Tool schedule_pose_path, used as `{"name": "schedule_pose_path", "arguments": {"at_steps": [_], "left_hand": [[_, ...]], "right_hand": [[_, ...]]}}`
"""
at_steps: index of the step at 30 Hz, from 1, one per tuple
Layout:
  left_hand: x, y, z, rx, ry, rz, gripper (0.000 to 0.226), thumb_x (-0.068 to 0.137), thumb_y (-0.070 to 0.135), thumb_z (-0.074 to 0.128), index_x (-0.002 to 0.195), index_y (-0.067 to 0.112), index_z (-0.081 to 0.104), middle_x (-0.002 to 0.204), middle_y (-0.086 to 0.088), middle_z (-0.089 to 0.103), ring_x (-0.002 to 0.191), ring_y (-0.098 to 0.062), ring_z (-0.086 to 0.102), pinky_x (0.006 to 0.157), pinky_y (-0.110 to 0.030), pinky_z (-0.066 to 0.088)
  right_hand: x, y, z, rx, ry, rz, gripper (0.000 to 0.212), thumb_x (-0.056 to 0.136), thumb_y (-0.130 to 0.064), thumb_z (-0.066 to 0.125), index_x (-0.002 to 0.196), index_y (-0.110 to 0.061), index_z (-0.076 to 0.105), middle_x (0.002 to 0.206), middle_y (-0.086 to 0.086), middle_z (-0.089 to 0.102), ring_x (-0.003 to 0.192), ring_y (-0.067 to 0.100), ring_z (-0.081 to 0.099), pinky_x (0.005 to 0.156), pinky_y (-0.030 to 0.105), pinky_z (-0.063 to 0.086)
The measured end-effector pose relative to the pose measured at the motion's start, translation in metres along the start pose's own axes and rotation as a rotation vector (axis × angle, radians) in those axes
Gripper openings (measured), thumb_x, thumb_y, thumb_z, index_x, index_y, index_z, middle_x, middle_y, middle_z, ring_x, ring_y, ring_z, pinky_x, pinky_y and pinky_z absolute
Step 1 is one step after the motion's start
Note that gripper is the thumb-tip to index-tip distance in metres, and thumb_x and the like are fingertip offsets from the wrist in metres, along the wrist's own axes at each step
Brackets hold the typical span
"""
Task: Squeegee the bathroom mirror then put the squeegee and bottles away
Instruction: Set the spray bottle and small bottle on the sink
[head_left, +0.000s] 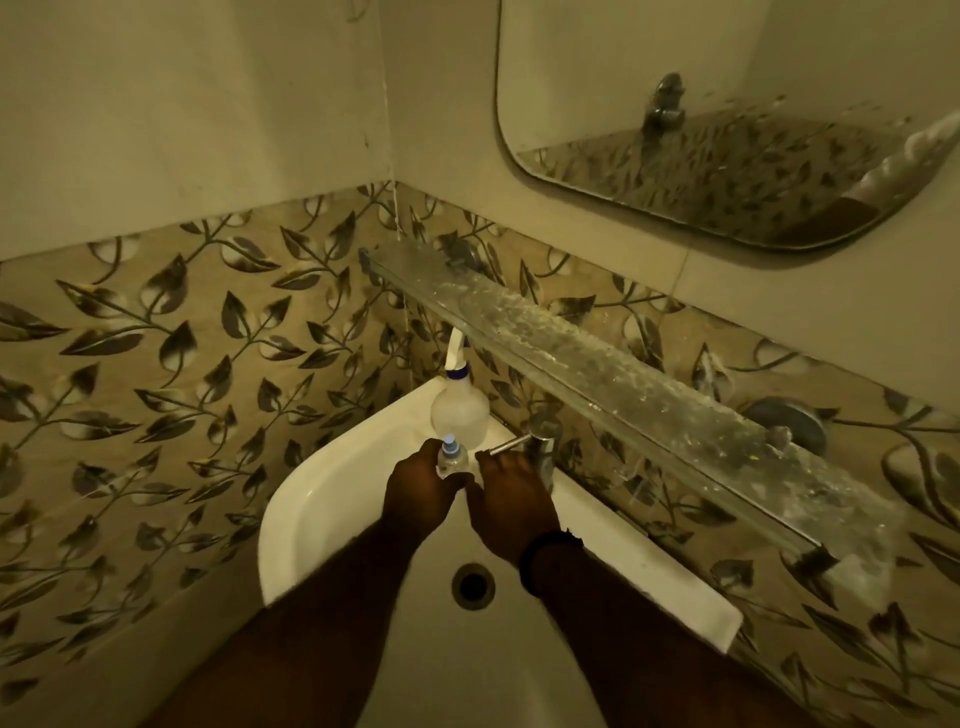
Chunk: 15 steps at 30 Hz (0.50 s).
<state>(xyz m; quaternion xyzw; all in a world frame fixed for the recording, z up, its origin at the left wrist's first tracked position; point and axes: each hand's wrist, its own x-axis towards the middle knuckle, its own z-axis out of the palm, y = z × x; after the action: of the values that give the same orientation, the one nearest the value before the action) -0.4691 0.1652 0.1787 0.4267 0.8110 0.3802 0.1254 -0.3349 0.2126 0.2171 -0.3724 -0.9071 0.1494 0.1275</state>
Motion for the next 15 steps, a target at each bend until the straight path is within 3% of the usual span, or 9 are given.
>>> {"name": "schedule_pose_path", "arguments": {"at_steps": [4, 9, 12, 15], "left_hand": [[0.023, 0.009, 0.016, -0.006, -0.050, -0.005, 0.032, 0.084, 0.022, 0.076, 0.110, 0.010, 0.064, 0.099, -0.008, 0.074, 0.091, -0.031, 0.069, 0.076, -0.025, 0.041], [0.041, 0.011, 0.032, -0.007, -0.078, -0.058, 0.025, 0.091, 0.021, 0.067, 0.113, 0.012, 0.063, 0.103, -0.011, 0.071, 0.099, -0.035, 0.066, 0.081, -0.029, 0.042], [0.044, 0.018, 0.040, -0.151, -0.085, -0.156, 0.022, 0.096, 0.024, 0.061, 0.114, 0.012, 0.064, 0.106, -0.010, 0.069, 0.107, -0.034, 0.064, 0.085, -0.029, 0.044], [0.044, 0.025, 0.045, -0.422, -0.063, -0.332, 0.030, 0.099, 0.028, 0.052, 0.115, 0.007, 0.066, 0.103, -0.008, 0.071, 0.096, -0.026, 0.067, 0.069, -0.029, 0.049]], "right_hand": [[0.010, 0.007, 0.004, 0.058, -0.053, -0.006, 0.041, 0.099, -0.034, 0.044, 0.135, -0.015, 0.050, 0.138, 0.008, 0.053, 0.131, 0.025, 0.044, 0.114, 0.038, 0.031], [0.019, 0.016, 0.004, 0.229, -0.032, -0.043, 0.051, 0.099, -0.029, 0.041, 0.148, -0.019, 0.033, 0.149, 0.004, 0.041, 0.137, 0.022, 0.037, 0.117, 0.035, 0.028], [0.018, 0.019, 0.003, 0.244, -0.037, -0.062, 0.061, 0.098, -0.024, 0.044, 0.154, -0.021, 0.019, 0.154, 0.001, 0.032, 0.141, 0.019, 0.030, 0.119, 0.029, 0.021], [0.017, 0.017, 0.004, 0.305, -0.005, -0.016, 0.059, 0.099, -0.022, 0.046, 0.152, -0.025, 0.021, 0.154, -0.004, 0.033, 0.143, 0.013, 0.029, 0.118, 0.020, 0.017]]}}
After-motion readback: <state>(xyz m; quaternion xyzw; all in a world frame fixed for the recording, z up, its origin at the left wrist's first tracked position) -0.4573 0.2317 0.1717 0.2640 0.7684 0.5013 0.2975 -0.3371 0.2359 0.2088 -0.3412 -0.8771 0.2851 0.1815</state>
